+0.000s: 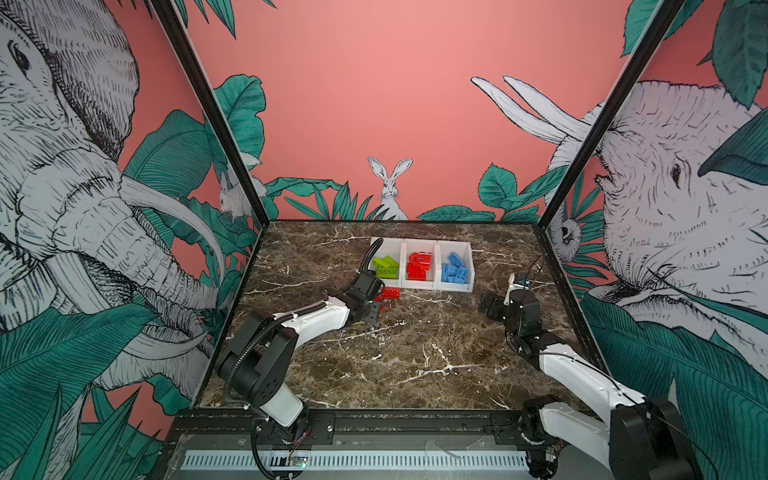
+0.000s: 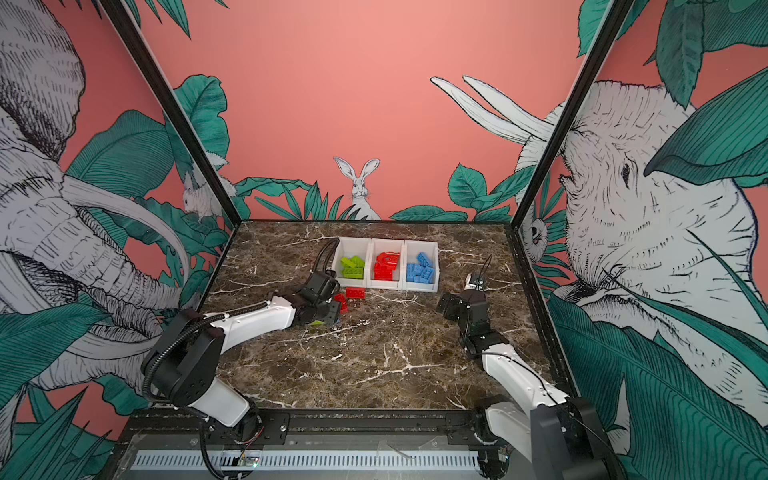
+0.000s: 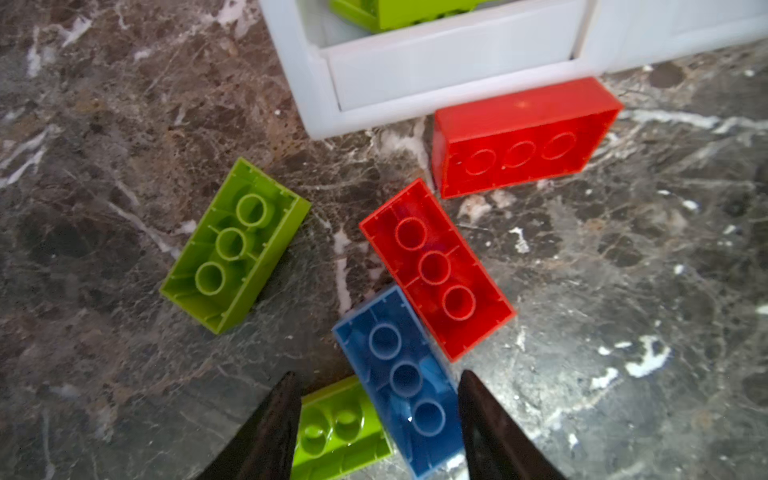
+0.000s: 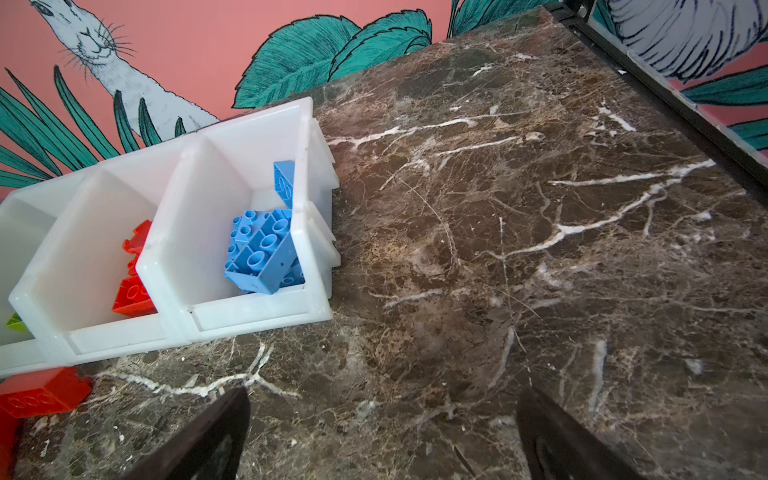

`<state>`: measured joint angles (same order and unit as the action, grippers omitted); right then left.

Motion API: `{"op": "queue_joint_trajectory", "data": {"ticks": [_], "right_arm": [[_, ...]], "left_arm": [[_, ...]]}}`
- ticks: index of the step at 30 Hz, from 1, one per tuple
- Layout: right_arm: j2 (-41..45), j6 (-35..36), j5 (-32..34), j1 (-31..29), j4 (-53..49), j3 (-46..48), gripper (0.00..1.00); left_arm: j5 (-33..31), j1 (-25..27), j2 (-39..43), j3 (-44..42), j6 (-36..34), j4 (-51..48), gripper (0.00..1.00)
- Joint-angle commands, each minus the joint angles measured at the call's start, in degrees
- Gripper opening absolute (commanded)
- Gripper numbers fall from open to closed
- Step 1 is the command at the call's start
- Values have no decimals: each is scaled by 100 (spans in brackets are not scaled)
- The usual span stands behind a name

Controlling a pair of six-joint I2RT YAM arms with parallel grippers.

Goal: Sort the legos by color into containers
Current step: 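Move the left gripper back over the loose bricks in front of the bin, then lower the left gripper onto the blue brick and close on it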

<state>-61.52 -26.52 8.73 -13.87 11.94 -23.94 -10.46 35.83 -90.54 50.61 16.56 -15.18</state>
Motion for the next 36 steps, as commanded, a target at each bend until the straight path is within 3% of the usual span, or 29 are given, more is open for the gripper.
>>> {"op": "queue_joint_trajectory", "data": {"ticks": [1,14,25,36], "right_arm": [[-77,16,-18,16,225,-54,98],[-150,2,-51,11,204,-93,98],[-204,-9,-78,16,190,-124,98],[-212,9,-68,16,165,-128,98]], "left_arm": [[341,2,-65,17,-101,119,61],[868,68,-137,-345,16,229,56],[-86,205,-273,-178,-117,-38,50],[-476,205,-561,135,-288,-111,54]]}}
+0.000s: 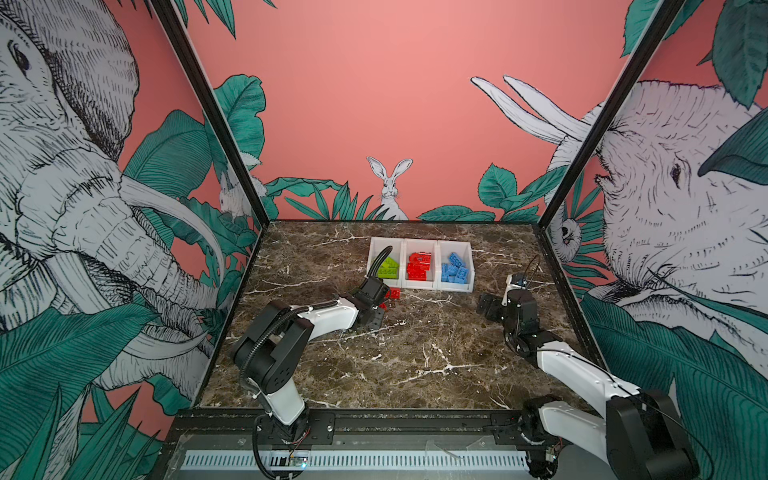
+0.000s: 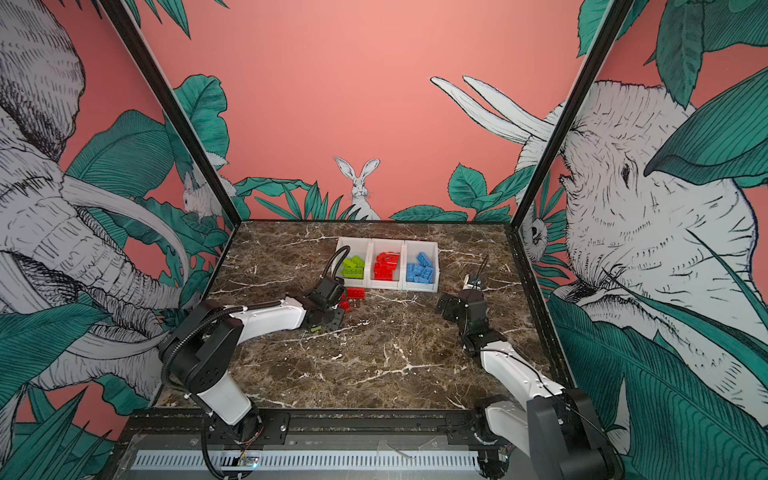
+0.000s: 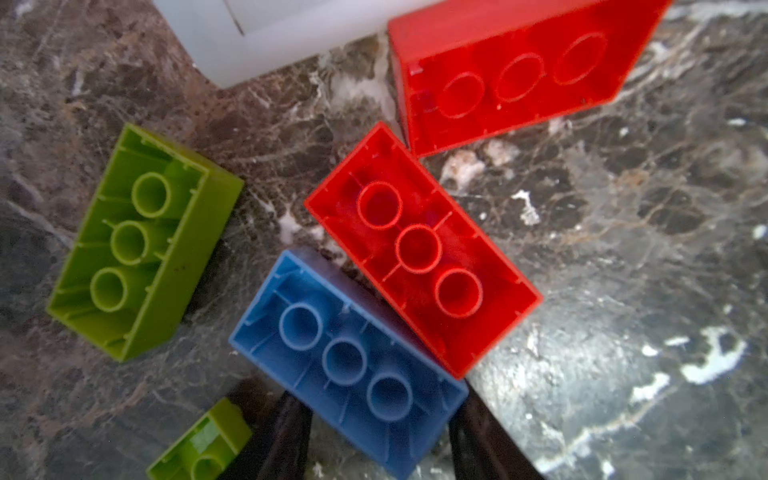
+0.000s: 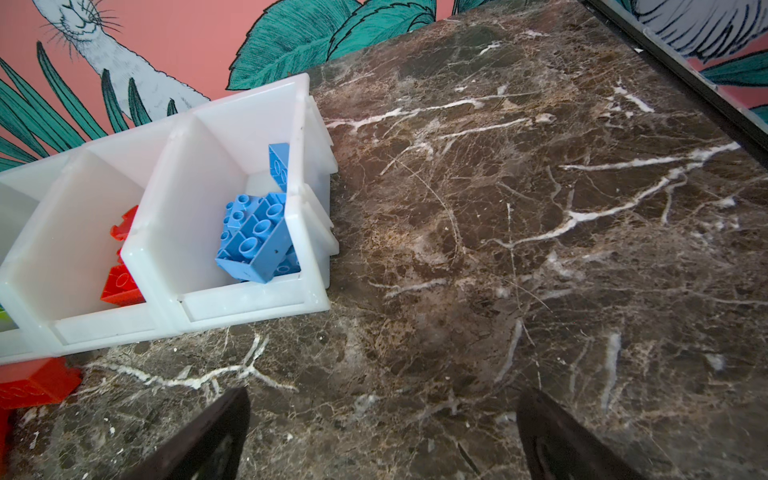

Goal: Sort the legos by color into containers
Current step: 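Lower the left gripper onto the blue brick and close on it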

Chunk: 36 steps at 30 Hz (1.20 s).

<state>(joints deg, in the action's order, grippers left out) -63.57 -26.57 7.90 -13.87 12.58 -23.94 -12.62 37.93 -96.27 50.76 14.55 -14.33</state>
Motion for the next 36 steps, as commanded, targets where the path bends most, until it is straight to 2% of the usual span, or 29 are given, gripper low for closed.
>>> {"op": "queue_joint_trajectory", "data": {"ticks": [1,7,15,26,28,30,32,36], "right_arm": [[-6,18,10,15,103,-128,98],[-22,26,12,14,96,-128,98],[-23,18,-6,15,102,-134,98],[-33,-19,-36,15,129,-137,98],[-33,-40,-56,16,131,-151,98],[-33,-57,-94,16,132,-161,98],[-24,-53,-94,9,118,-163,98],[49,-30,-61,15,58,-145,98]], "left_arm": [[-276,-5,3,131,-104,-193,54],[-282,-5,-25,129,-98,-187,51],[-271,-5,523,-163,-28,-320,32],[8,-5,1857,-520,-33,-782,28],[162,-14,1943,-596,14,-698,35],[114,-23,1842,-488,177,-854,54],[-12,-27,1652,-394,294,-872,66],[-181,-89,1216,-252,360,-530,69]]}}
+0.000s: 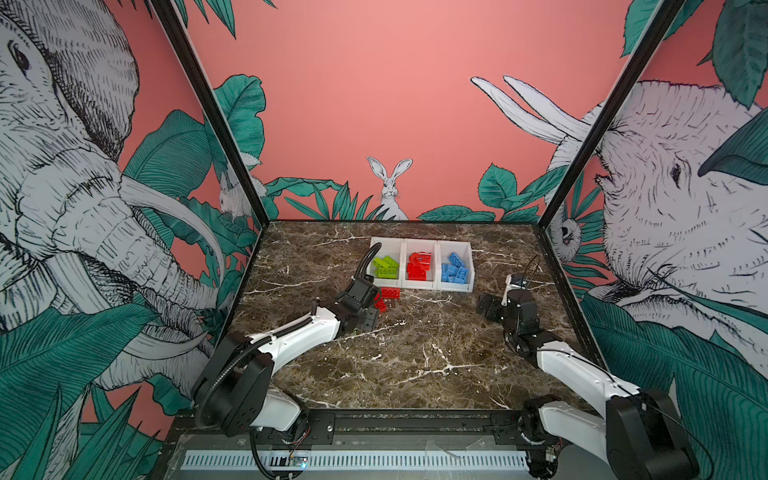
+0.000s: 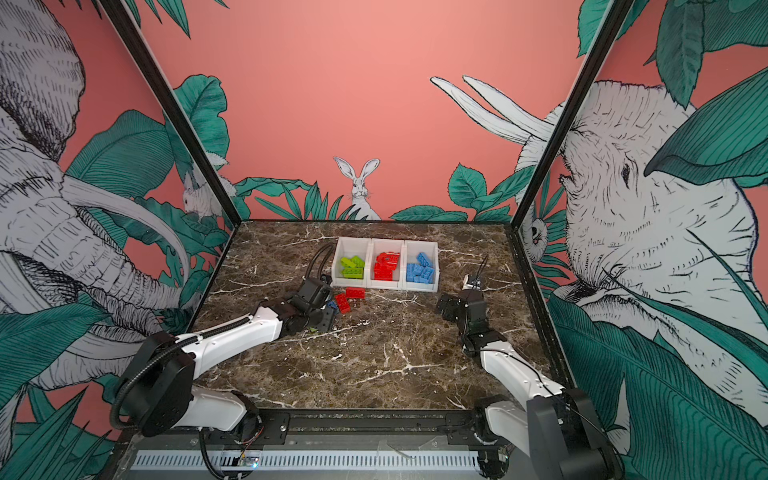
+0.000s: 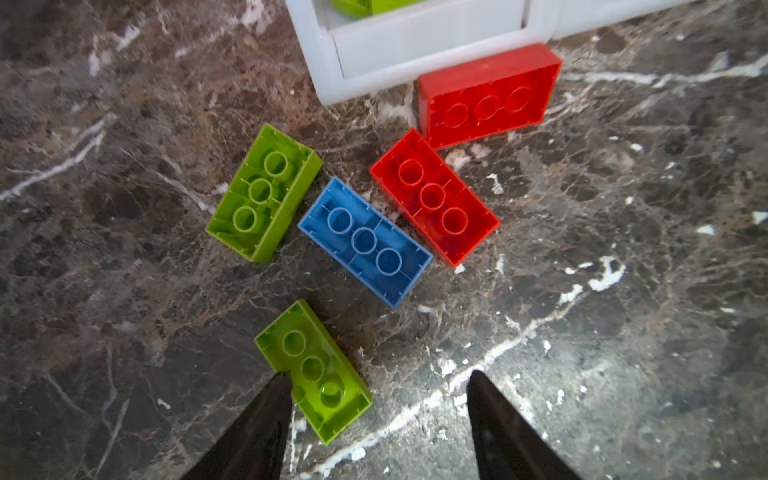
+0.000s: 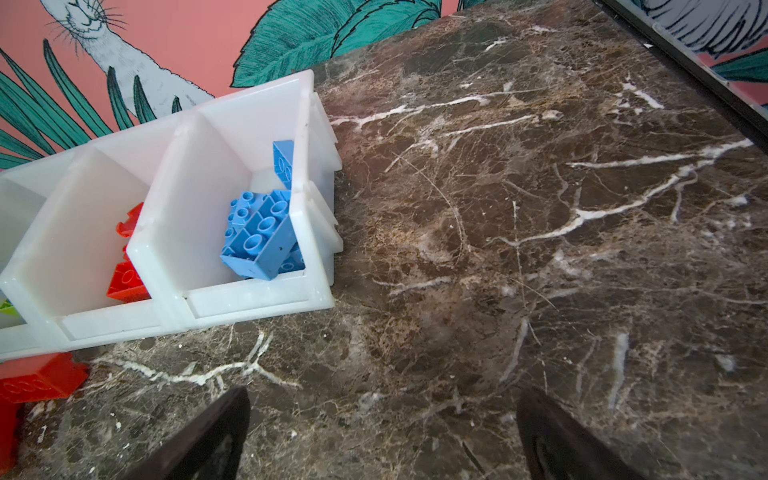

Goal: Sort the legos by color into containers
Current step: 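Lower the left gripper onto the blue brick and close on it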

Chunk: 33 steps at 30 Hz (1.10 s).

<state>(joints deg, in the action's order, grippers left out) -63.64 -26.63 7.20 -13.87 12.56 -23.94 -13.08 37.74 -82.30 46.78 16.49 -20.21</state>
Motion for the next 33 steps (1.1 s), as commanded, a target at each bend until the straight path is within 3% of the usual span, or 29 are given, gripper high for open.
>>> {"op": "queue_joint_trajectory", "data": {"ticks": [1,7,26,33], "right_arm": [[77,-17,31,10,52,-130,98],[119,34,113,16,14,-127,98],[-115,53,25,11,93,-202,98],[-122,45,11,10,86,-205,98]], "left_arm": [[-118,-133,-313,187,191,169,69],[224,-341,-840,479,197,690,68],[256,-671,-1436,672,99,862,59],[10,-676,-1053,445,-10,324,57]]}}
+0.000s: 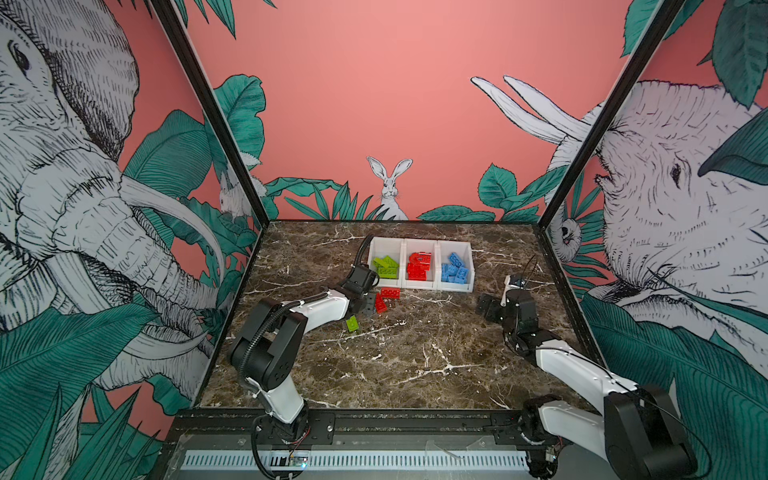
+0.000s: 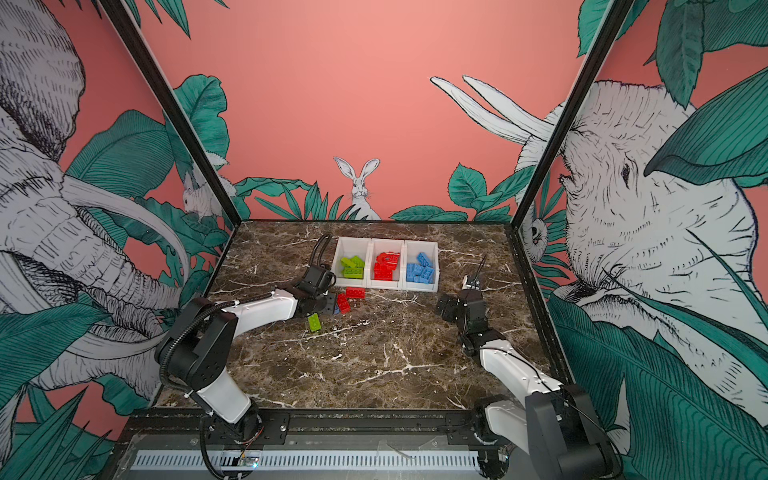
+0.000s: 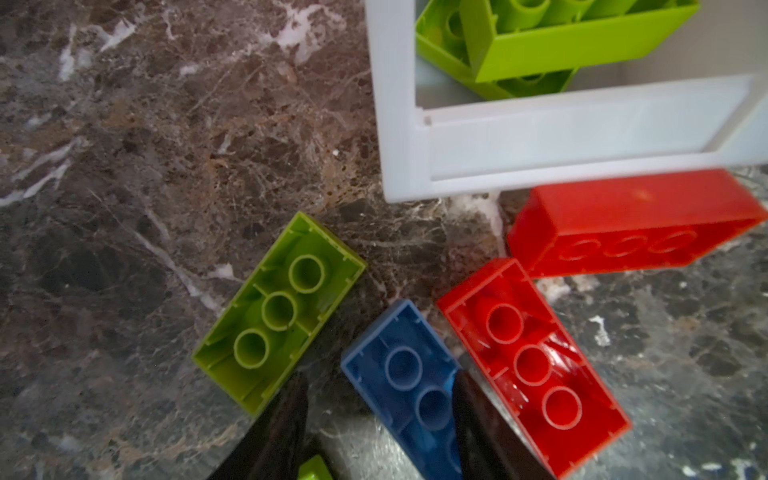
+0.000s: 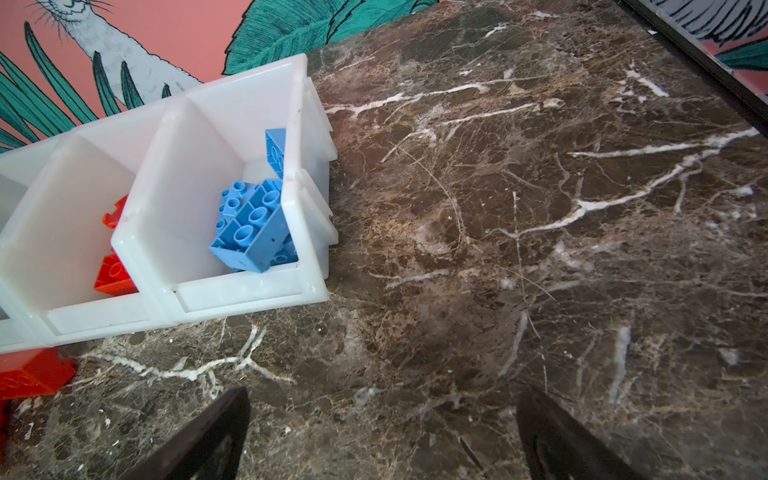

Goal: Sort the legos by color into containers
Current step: 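Lower the left gripper onto the blue brick and close on it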

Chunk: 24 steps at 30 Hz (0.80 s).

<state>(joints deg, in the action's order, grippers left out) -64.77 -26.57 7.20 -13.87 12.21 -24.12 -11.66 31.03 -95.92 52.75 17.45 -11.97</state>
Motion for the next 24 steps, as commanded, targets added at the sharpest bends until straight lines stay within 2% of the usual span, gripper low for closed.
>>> {"op": "queue_joint_trajectory", "data": {"ticks": [1,7,11,15,24], "right_arm": [[-9,35,25,11,131,-181,98],[-17,11,-23,14,150,-187,98],[4,-13,-30,16,159,-181,98],[9,-32,-52,9,167,-181,98],[92,11,28,13,105,-150,98]], "left_arm": [[-128,0,447,-240,-108,-575,57],[161,-2,1106,-625,-84,-940,51],[283,-3,1477,-649,-173,-1101,52],[692,6,1716,-628,-251,-689,54],[717,16,883,-236,-330,-396,60]]}}
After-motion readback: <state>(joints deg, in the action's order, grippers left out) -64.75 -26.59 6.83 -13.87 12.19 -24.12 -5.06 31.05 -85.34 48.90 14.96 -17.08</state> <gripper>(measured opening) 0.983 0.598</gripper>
